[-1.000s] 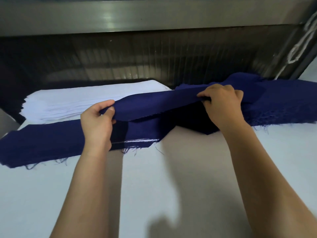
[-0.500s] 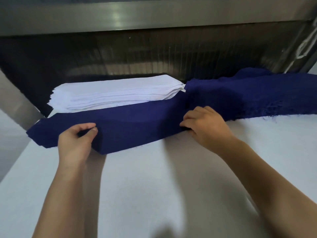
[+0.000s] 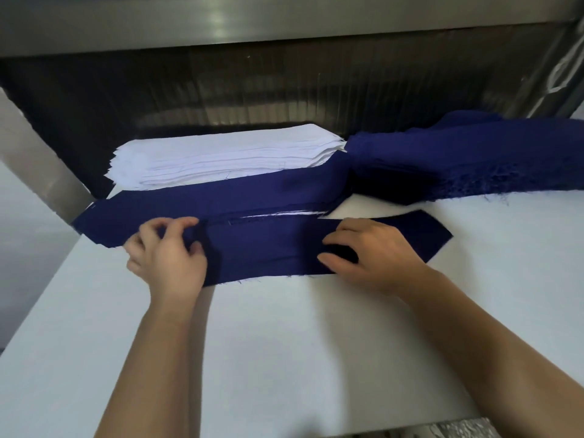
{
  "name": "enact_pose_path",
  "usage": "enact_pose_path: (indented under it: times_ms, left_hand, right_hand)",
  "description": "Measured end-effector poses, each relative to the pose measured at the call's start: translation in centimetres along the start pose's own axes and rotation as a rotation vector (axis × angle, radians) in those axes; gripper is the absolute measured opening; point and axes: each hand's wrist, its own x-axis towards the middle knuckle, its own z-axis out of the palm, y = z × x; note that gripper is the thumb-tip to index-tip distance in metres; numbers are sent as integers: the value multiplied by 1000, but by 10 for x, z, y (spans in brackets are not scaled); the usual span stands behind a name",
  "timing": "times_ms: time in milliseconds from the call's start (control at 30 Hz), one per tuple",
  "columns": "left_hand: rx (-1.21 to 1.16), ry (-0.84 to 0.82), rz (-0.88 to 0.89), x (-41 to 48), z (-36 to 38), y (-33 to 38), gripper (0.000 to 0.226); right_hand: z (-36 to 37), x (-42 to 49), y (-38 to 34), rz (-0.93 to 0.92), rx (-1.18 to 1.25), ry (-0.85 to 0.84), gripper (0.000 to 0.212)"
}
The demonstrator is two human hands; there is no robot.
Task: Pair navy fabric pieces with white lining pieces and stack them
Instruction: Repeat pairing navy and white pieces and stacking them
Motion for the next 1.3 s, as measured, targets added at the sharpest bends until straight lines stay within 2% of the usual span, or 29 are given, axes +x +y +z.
enact_pose_path:
  times_ms: [167,300,500,900,1067,1300]
  left_hand:
    - [-33,-194,-14,2,2,0,38]
    - [55,-233,-43,2,1,1,45]
    - [122,-209,-112,1,0,-2,50]
    - [58,-142,-83,8,8,-5,58]
    - [40,-22,-55,24,12,1,55]
    - [97,49,83,72,29,20,45]
  right_hand:
    - [0,1,18,220,10,29,31]
    - [1,0,26,284,25,-9,31]
    - [1,1,23,274,44,-44,29]
    - [-1,9,26,319,16,-87,33]
    - [-5,31,22,262,52,59,28]
    - [5,97,20,237,118,143,39]
